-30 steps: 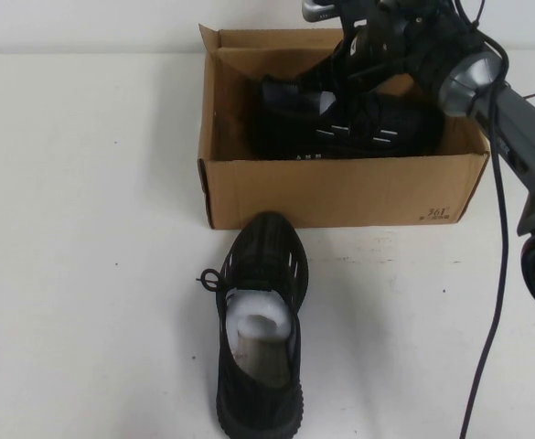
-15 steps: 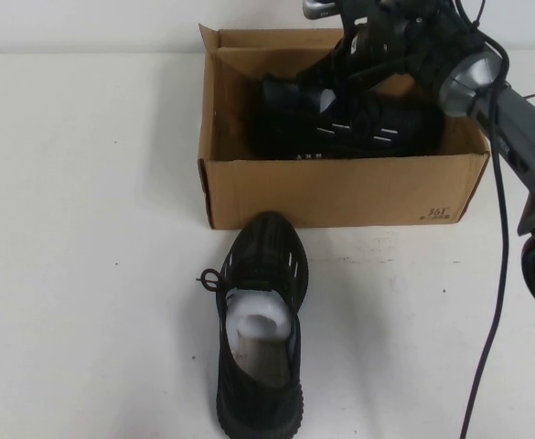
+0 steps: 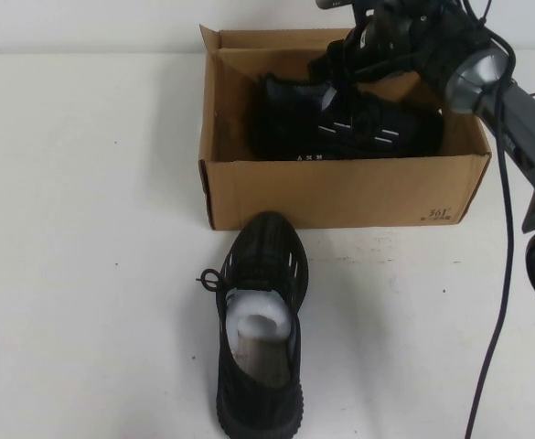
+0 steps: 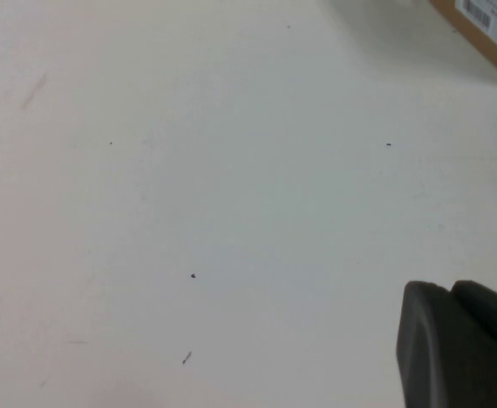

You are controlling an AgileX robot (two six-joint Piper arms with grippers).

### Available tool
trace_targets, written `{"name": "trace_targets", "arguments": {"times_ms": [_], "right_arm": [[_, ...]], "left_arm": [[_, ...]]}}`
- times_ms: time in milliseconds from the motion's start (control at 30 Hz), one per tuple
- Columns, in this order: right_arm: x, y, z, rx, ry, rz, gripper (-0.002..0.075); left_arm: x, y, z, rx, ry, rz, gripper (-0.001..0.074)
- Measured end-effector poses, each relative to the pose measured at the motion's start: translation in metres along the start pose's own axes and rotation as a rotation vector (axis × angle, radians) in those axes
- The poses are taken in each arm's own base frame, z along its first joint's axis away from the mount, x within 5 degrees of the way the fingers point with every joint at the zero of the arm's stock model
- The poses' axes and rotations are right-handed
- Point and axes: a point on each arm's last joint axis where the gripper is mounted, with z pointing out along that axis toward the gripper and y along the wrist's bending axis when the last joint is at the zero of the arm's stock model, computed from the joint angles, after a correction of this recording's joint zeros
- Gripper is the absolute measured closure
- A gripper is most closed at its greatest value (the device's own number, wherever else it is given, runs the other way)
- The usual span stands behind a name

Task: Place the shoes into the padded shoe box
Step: Place the shoe in the shoe box, then adjust the shoe

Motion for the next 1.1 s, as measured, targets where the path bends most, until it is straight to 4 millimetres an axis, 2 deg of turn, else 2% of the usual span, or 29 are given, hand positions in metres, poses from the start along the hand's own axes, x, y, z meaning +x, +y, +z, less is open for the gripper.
{"name": "trace_targets", "arguments": {"times_ms": [100, 333, 433, 833, 1100], "right_arm": [[-0.006, 0.000, -0.009, -0.010, -0.016, 0.017, 0.0370], [-0.024, 0.000, -0.047, -0.049, -0.023, 0.111, 0.0367], [-0.024, 0.002, -0.048, -0.076, -0.023, 0.139, 0.0367], [-0.001, 0.012, -0.007, -0.140, 0.035, 0.140, 0.0367], [0.002, 0.013, -0.001, -0.143, 0.035, 0.089, 0.0378]], "left_arm": [[0.000, 0.000, 0.000, 0.000, 0.000, 0.000, 0.0735], [0.000, 0.000, 0.000, 0.000, 0.000, 0.000, 0.0735], [0.000, 0.000, 0.000, 0.000, 0.000, 0.000, 0.0735], [0.000, 0.000, 0.000, 0.000, 0.000, 0.000, 0.0735], [0.000, 0.000, 0.000, 0.000, 0.000, 0.000, 0.0735]]}}
